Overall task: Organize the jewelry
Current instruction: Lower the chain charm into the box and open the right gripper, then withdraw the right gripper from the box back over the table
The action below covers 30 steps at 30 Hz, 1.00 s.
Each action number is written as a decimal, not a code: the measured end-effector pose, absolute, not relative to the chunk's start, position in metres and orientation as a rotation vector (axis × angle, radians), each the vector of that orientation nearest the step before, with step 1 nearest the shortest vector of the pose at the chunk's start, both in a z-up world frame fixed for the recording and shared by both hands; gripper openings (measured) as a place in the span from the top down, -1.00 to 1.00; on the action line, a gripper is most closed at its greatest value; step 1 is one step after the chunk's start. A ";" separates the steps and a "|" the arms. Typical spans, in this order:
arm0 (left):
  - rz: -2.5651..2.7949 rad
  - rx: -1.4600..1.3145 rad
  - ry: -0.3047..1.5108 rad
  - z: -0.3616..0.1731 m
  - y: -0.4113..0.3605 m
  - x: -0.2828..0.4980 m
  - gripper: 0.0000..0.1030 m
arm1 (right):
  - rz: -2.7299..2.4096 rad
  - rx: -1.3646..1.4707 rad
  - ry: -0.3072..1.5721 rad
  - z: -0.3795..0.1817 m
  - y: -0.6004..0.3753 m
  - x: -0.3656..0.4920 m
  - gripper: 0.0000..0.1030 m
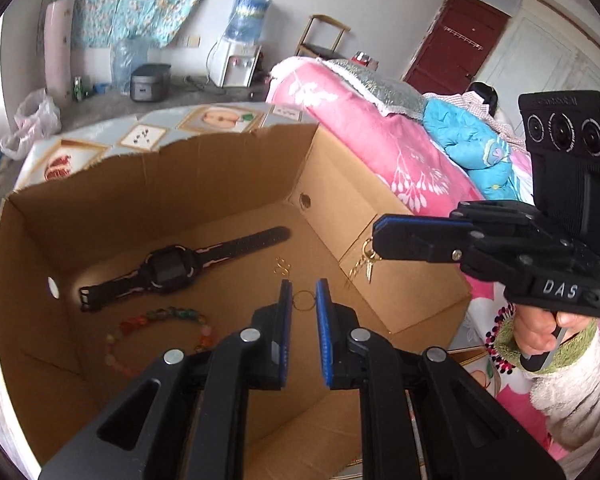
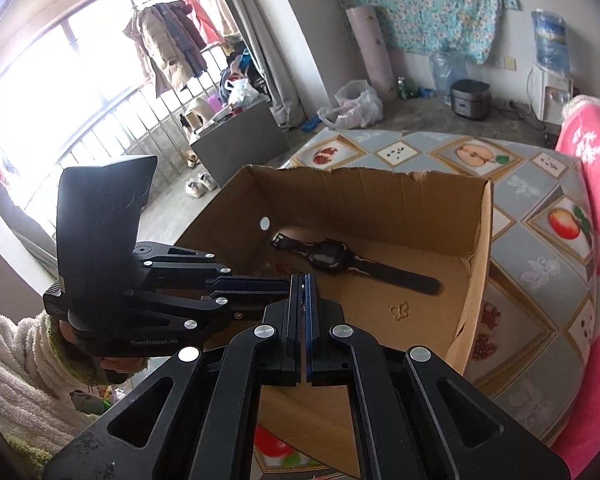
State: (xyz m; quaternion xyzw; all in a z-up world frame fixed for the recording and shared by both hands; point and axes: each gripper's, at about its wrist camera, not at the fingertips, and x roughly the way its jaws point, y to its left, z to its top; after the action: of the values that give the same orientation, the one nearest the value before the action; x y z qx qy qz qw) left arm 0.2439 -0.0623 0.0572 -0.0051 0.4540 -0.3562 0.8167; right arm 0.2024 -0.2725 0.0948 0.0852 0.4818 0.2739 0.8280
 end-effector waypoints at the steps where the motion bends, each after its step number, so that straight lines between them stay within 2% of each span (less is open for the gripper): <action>1: -0.762 -0.021 0.983 0.055 -0.064 0.247 0.77 | 0.584 0.175 1.032 0.092 -0.273 0.205 0.99; 6: -0.757 -0.107 1.068 0.048 -0.060 0.263 0.76 | 0.583 0.198 1.039 0.093 -0.280 0.211 0.85; 15: -0.730 -0.180 1.004 0.067 -0.033 0.261 0.76 | 0.524 0.264 0.977 0.108 -0.308 0.207 0.83; 23: -0.703 -0.176 0.928 0.091 -0.016 0.241 0.60 | 0.472 0.247 0.927 0.129 -0.311 0.182 0.39; 30: -0.675 -0.138 0.856 0.109 -0.006 0.211 0.32 | 0.441 0.225 0.875 0.151 -0.306 0.156 0.02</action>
State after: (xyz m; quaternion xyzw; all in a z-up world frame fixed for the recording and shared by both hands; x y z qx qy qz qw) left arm 0.2115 -0.0060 0.1090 -0.0658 0.4068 -0.3208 0.8528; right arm 0.1565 -0.3055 0.1509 0.1079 0.4192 0.2114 0.8763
